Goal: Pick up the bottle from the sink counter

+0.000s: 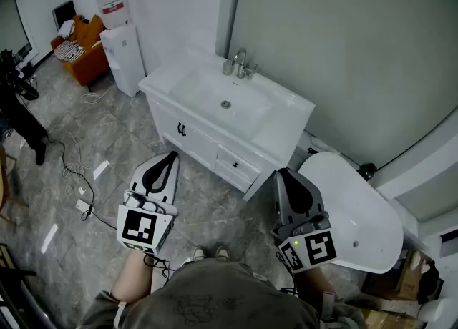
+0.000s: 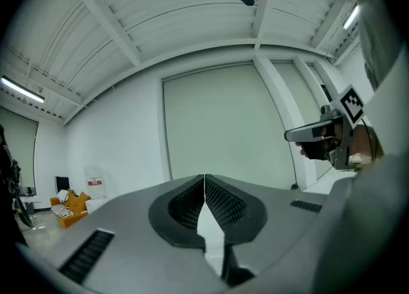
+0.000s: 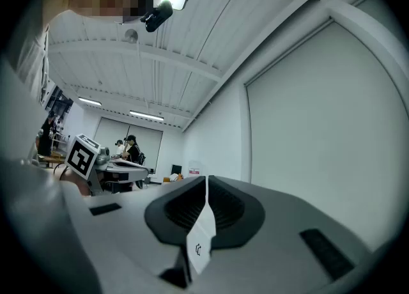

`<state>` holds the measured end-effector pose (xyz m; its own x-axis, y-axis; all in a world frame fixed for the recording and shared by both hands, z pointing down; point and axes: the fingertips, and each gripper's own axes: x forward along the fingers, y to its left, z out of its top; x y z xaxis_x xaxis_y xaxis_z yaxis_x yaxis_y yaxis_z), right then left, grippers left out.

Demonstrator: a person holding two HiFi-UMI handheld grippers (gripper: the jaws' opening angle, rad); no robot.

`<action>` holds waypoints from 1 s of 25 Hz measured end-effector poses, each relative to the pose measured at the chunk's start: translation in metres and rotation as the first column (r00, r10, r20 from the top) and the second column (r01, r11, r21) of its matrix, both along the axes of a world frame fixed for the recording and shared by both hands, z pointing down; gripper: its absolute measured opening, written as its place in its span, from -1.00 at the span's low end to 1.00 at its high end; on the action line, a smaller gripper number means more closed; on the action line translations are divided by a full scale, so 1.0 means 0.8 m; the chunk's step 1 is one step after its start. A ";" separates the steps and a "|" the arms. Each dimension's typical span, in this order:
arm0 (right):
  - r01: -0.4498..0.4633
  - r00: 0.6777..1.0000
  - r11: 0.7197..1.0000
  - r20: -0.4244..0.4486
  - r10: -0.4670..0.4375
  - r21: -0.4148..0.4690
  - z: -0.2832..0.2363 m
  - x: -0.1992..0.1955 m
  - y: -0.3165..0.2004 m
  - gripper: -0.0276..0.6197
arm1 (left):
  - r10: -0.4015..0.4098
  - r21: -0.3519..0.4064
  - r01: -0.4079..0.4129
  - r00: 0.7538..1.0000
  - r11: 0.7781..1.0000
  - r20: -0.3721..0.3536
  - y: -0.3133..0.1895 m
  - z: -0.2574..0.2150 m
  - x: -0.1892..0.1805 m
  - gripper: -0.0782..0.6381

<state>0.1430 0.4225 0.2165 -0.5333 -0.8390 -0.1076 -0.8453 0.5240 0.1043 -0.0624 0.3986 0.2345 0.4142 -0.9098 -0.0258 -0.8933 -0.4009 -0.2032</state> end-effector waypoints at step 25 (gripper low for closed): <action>0.013 0.998 0.998 0.056 -0.009 -0.065 0.019 -0.018 -0.018 -0.81 | 0.040 0.013 -0.040 0.999 0.999 0.014 -0.017 0.004 -0.008 -0.73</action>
